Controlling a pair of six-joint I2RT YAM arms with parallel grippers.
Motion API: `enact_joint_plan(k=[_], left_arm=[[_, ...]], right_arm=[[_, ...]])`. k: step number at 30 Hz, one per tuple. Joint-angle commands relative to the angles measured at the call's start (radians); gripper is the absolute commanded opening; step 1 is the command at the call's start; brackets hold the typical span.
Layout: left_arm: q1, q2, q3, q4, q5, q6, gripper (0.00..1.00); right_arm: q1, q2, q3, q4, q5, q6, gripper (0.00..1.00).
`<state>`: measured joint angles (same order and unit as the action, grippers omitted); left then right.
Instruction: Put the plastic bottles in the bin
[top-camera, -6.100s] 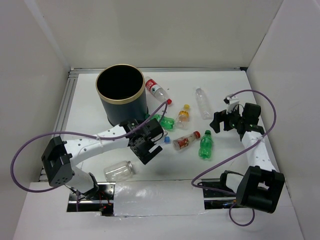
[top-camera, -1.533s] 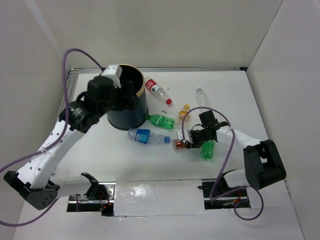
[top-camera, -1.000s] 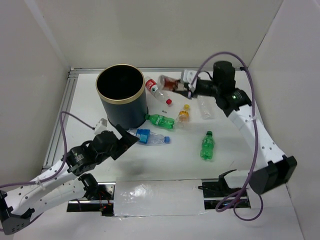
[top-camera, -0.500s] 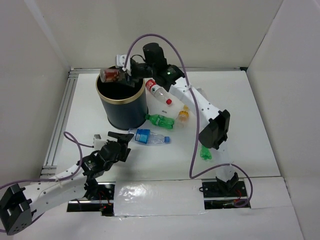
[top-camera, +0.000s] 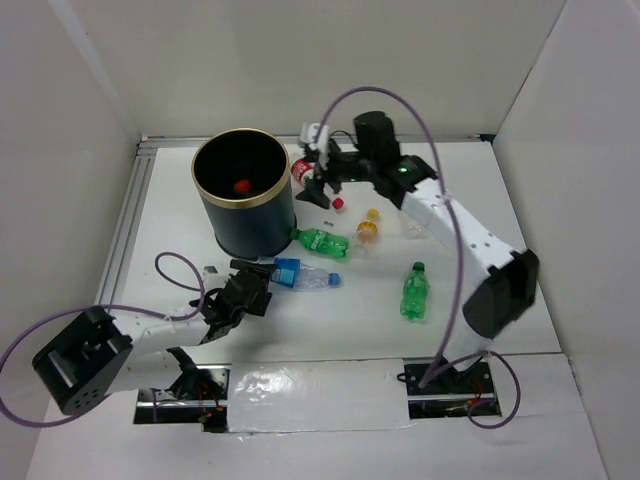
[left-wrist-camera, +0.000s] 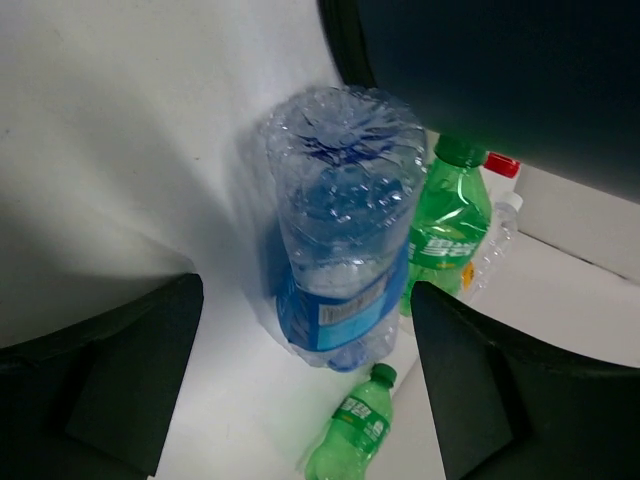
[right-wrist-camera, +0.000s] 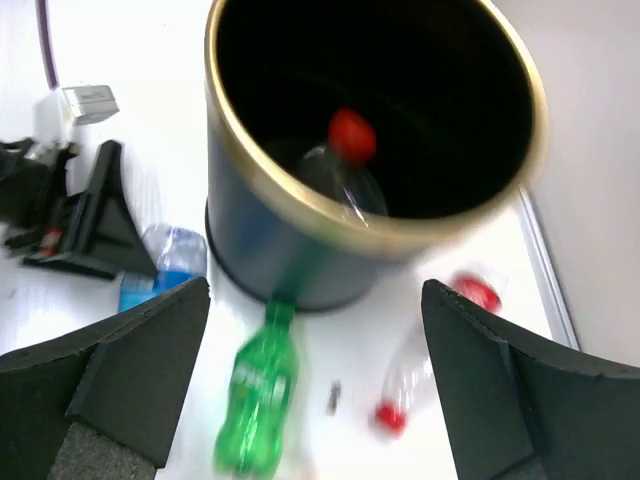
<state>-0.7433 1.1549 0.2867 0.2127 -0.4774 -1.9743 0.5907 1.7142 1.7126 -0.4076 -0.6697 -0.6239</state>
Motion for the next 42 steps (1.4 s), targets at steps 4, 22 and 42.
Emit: enact_joint_plan(k=[4, 22, 42], left_arm=[[0.015, 0.190, 0.084, 0.186, -0.006, -0.044, 0.85], [-0.125, -0.185, 0.291, -0.044, 0.140, 0.624, 0.00], [0.287, 0.028, 0.968, -0.116, -0.267, 1.551, 0.00]], right_arm=[[-0.161, -0.316, -0.260, 0.050, -0.045, 0.082, 0.93], [-0.543, -0.498, -0.754, 0.099, 0.036, 0.364, 0.79], [-0.565, 0.007, -0.553, 0.107, -0.036, 0.785, 0.93]])
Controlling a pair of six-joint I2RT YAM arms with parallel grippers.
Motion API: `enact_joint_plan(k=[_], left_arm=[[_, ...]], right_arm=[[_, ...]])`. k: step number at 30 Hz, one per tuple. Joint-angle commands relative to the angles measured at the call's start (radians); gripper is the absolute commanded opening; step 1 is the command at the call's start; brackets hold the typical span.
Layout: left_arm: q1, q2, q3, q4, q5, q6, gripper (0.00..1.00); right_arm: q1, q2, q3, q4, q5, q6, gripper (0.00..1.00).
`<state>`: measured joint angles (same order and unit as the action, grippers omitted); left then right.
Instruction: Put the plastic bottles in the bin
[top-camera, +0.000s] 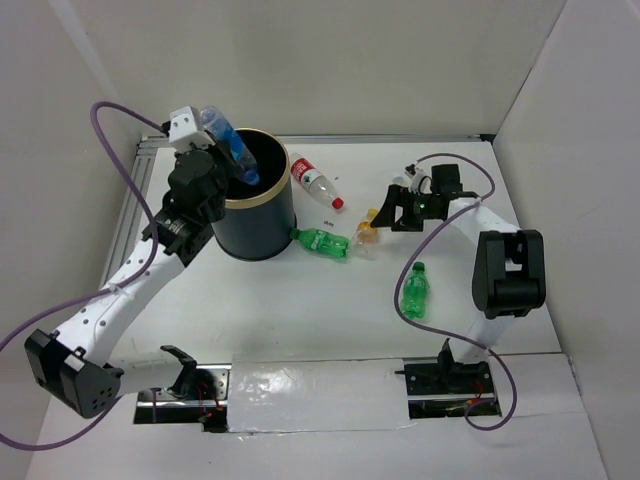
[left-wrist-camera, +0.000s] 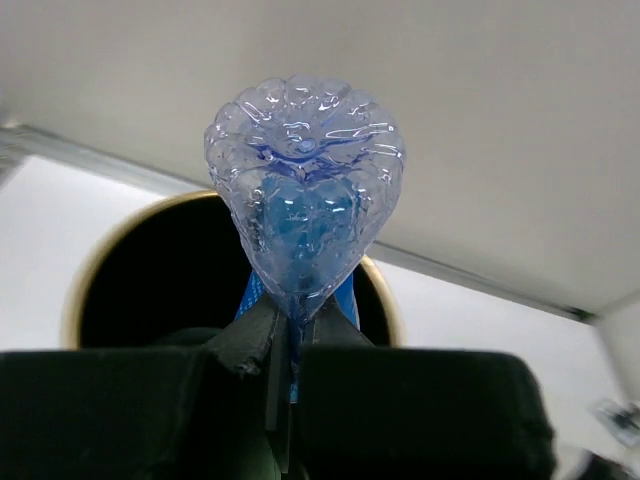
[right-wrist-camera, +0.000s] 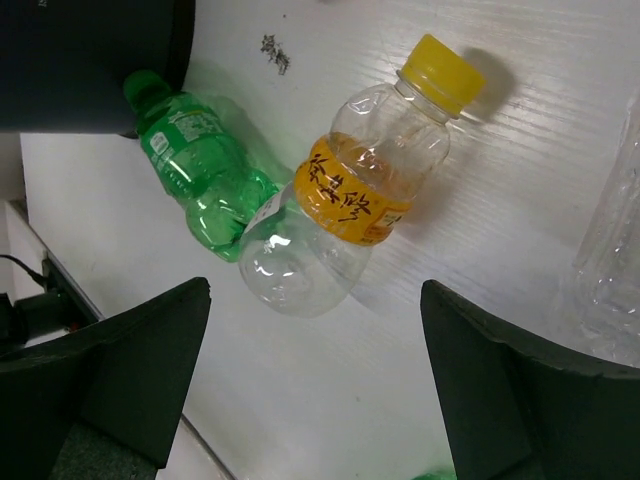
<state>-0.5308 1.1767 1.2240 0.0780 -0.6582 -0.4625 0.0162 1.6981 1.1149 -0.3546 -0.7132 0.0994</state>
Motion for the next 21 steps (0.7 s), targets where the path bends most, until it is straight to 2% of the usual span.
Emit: enact_joint_plan(k=[1, 4, 6, 7, 8, 9, 10, 11, 13, 18, 21], left_arm=[[0.100, 0.006, 0.020, 0.019, -0.049, 0.024, 0.01], [0.170, 0.006, 0.034, -0.024, 0.038, -0.031, 0.01], [0.184, 0.053, 0.069, -0.075, 0.054, -0.031, 0.13], [0.193, 0.070, 0.081, -0.145, 0.089, -0.042, 0.26], [0.193, 0.084, 0.091, -0.177, 0.101, -0.042, 0.53], [0.193, 0.093, 0.091, -0.207, 0.101, -0.042, 0.61], [0.193, 0.093, 0.072, -0.225, 0.112, -0.056, 0.73], [0.193, 0.083, 0.072, -0.225, 0.112, -0.056, 0.73], [0.183, 0.045, 0.031, -0.204, 0.112, -0.047, 0.99], [0.102, -0.078, 0.041, -0.176, 0.172, 0.105, 0.99], [0.031, -0.126, 0.029, -0.221, 0.299, 0.087, 0.99]], right_arm=[[0.010, 0.032, 0.036, 0.066, 0.008, 0.062, 0.93], [0.010, 0.064, 0.026, 0.085, 0.008, 0.071, 0.93], [0.010, 0.092, 0.017, 0.085, 0.017, 0.080, 0.94], [0.010, 0.106, 0.017, 0.085, 0.017, 0.080, 0.96], [0.010, 0.119, 0.017, 0.085, 0.017, 0.080, 0.98], [0.010, 0.136, 0.028, 0.085, 0.017, 0.089, 0.98], [0.019, 0.184, 0.046, 0.074, 0.017, 0.089, 1.00], [0.019, 0.184, 0.046, 0.074, 0.017, 0.089, 1.00], [0.028, 0.230, 0.080, 0.063, 0.029, 0.099, 1.00], [0.073, 0.310, 0.144, 0.063, 0.043, 0.128, 0.94], [0.082, 0.341, 0.160, 0.075, 0.034, 0.151, 0.82]])
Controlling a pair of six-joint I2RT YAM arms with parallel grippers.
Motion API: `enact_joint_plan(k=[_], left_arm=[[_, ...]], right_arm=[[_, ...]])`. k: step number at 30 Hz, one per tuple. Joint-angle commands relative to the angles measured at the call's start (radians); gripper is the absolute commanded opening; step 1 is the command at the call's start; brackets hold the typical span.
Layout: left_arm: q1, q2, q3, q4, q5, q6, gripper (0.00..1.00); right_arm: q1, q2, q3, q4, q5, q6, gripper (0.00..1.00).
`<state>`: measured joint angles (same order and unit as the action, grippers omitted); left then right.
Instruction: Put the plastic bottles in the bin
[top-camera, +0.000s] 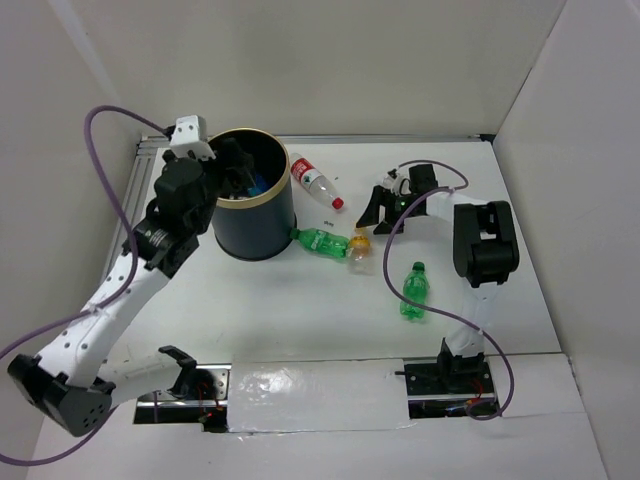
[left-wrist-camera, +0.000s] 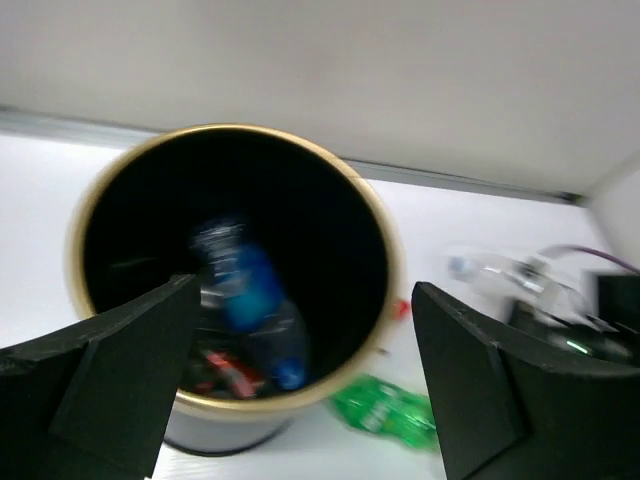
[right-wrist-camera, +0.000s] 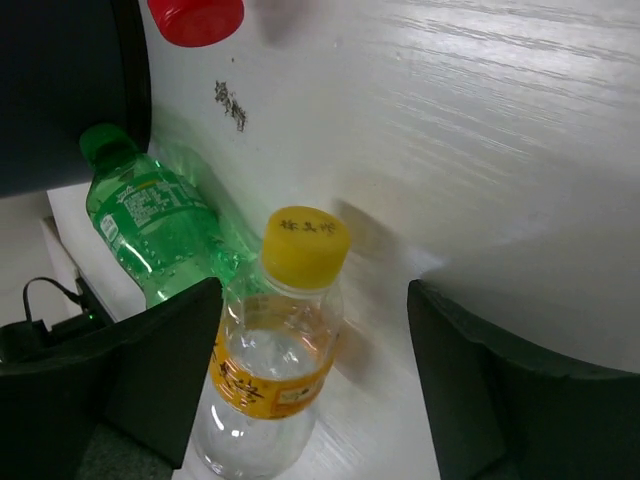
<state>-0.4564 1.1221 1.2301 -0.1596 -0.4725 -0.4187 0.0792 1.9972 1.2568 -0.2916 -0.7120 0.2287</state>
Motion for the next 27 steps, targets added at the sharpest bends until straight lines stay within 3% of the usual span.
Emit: enact_joint_plan(k=[1, 7, 13, 17, 18, 22, 26, 27], left_arm=[[-0.085, -0.100, -0.015, 0.003, 0.139, 0.022, 0.99], [-0.255, -0.179, -0.297, -0.006, 0.190, -0.212, 0.99], [-0.464, -0.111, -0.415, 0.029, 0.097, -0.356, 0.99], [-0.528, -0.012, -0.434, 0.066, 0.075, -0.448, 0.99], [-0.528, 0.002, -0.434, 0.075, 0.075, -0.460, 0.99], [-0.528, 0.027, -0.489, 0.138, 0.124, -0.500, 0.99], [-0.528, 0.027, -0.526, 0.160, 0.149, -0.512, 0.99], [-0.528, 0.027, -0.549, 0.172, 0.165, -0.512, 0.99]], right_arm=[[0.030, 0.052, 0.029, 0.012, 0.032, 0.021, 0.80], [0.039, 0.028, 0.039, -0.073, -0.004, -0.049, 0.80], [0.048, 0.009, 0.062, -0.230, 0.006, -0.176, 0.81], [0.057, -0.011, 0.053, -0.287, -0.003, -0.236, 0.57], [0.057, -0.026, 0.043, -0.309, -0.003, -0.250, 0.45], [0.036, -0.087, 0.043, -0.350, -0.023, -0.330, 0.24], [-0.001, -0.178, 0.197, -0.415, -0.052, -0.422, 0.18], [-0.013, -0.190, 0.299, -0.425, -0.067, -0.442, 0.18]])
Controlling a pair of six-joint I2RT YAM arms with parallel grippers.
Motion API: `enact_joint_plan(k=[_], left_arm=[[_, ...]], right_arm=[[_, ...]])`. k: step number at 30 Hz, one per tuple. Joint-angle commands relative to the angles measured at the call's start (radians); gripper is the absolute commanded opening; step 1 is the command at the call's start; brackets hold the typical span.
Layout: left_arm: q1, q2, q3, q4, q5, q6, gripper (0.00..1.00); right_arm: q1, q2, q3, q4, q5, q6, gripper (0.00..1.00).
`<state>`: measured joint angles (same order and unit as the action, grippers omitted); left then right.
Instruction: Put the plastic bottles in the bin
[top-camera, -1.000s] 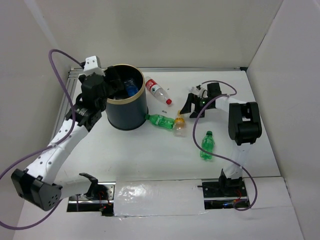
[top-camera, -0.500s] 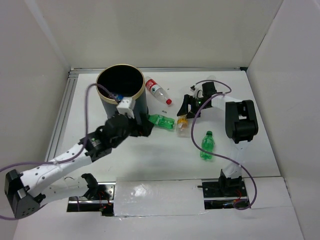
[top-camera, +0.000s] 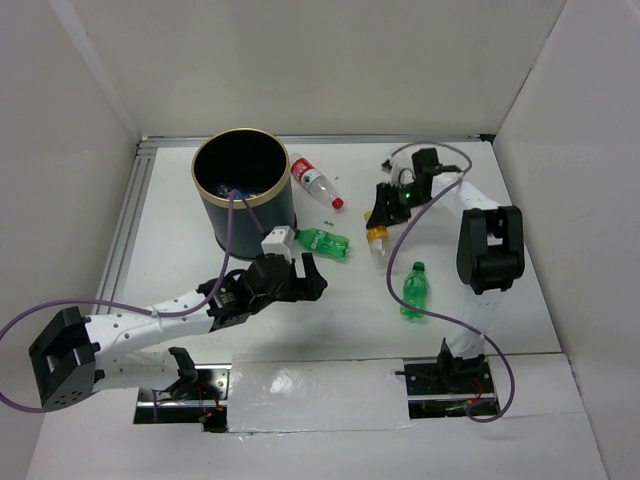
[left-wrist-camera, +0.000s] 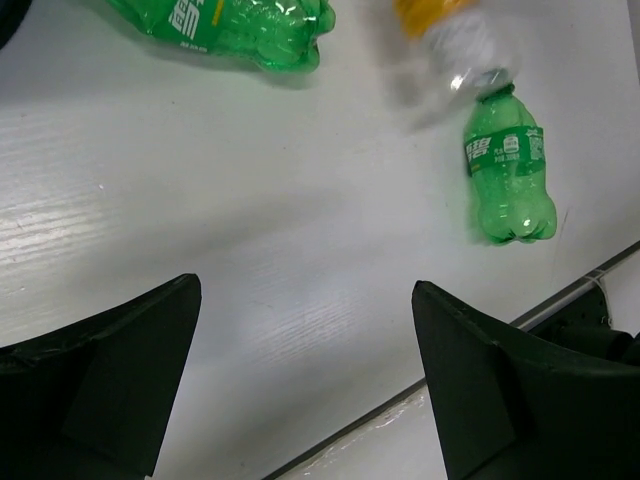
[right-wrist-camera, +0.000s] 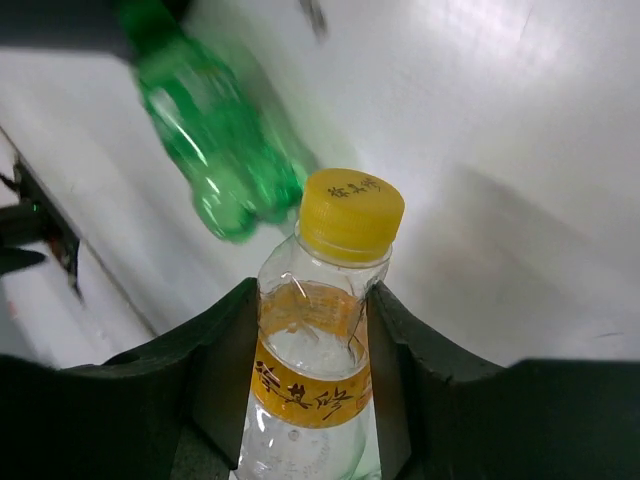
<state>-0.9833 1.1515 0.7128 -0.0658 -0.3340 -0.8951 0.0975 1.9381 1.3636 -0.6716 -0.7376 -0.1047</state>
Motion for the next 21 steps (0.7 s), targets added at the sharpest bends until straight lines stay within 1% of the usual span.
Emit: enact_joint_plan(k=[1, 2, 3, 4, 5, 6, 7, 8, 9, 10, 11, 12, 13, 14, 15, 17, 18, 20, 21], left_arm=[[0.008, -0.013, -0.044, 0.087, 0.036, -0.045, 0.99], [0.008, -0.013, -0.059, 0.099, 0.064, -0.045, 0.99], [0.008, -0.013, -0.074, 0.133, 0.082, -0.045, 0.99], [0.008, -0.013, -0.102, 0.155, 0.102, -0.024, 0.99], [0.008, -0.013, -0.113, 0.175, 0.152, -0.004, 0.99], [0.008, -0.004, -0.113, 0.185, 0.173, 0.039, 0.99], [0.008, 0.008, -0.124, 0.185, 0.188, 0.060, 0.99], [0.008, 0.019, -0.124, 0.185, 0.220, 0.077, 0.99], [0.008, 0.033, -0.124, 0.185, 0.234, 0.094, 0.99], [-0.005, 0.057, -0.124, 0.185, 0.234, 0.123, 0.99], [-0.030, 0.068, -0.115, 0.160, 0.234, 0.143, 0.99], [-0.031, 0.068, -0.115, 0.150, 0.234, 0.143, 0.99], [-0.041, 0.080, -0.115, 0.150, 0.234, 0.143, 0.99], [-0.060, 0.080, -0.115, 0.140, 0.224, 0.143, 0.99], [-0.069, 0.080, -0.127, 0.139, 0.211, 0.143, 0.99], [-0.081, 0.050, -0.150, 0.139, 0.199, 0.130, 0.99], [-0.093, 0.039, -0.150, 0.139, 0.185, 0.130, 0.99], [-0.103, 0.014, -0.179, 0.139, 0.173, 0.119, 0.99], [-0.103, -0.011, -0.179, 0.139, 0.173, 0.107, 0.99]], right_arm=[[-0.032, -0.143, 0.251, -0.060, -0.061, -0.125, 0.16], [-0.032, -0.143, 0.309, -0.060, -0.087, -0.154, 0.16], [-0.019, -0.143, 0.427, -0.071, -0.159, -0.173, 0.15], [0.002, -0.143, 0.478, -0.071, -0.199, -0.184, 0.15], [0.014, -0.143, 0.518, -0.019, -0.235, -0.184, 0.15], [0.028, -0.143, 0.569, 0.025, -0.302, -0.175, 0.15], [0.065, -0.143, 0.586, 0.082, -0.315, -0.156, 0.15], [0.088, -0.143, 0.603, 0.195, -0.315, -0.136, 0.15], [0.111, -0.143, 0.626, 0.240, -0.331, -0.110, 0.15], [0.161, -0.127, 0.684, 0.280, -0.341, -0.101, 0.13], [0.219, -0.090, 0.762, 0.332, -0.327, -0.078, 0.13], [0.220, -0.065, 0.763, 0.349, -0.327, -0.066, 0.13], [0.247, -0.039, 0.848, 0.366, -0.316, -0.052, 0.13], [0.301, 0.016, 0.889, 0.391, -0.316, -0.041, 0.13], [0.327, 0.044, 0.931, 0.401, -0.304, -0.021, 0.13], [0.401, 0.111, 1.030, 0.440, -0.228, 0.008, 0.13], [0.419, 0.131, 1.031, 0.449, -0.227, 0.008, 0.15], [0.461, 0.163, 1.040, 0.460, -0.159, 0.008, 0.22], [0.461, 0.189, 1.040, 0.480, -0.143, 0.008, 0.26]])
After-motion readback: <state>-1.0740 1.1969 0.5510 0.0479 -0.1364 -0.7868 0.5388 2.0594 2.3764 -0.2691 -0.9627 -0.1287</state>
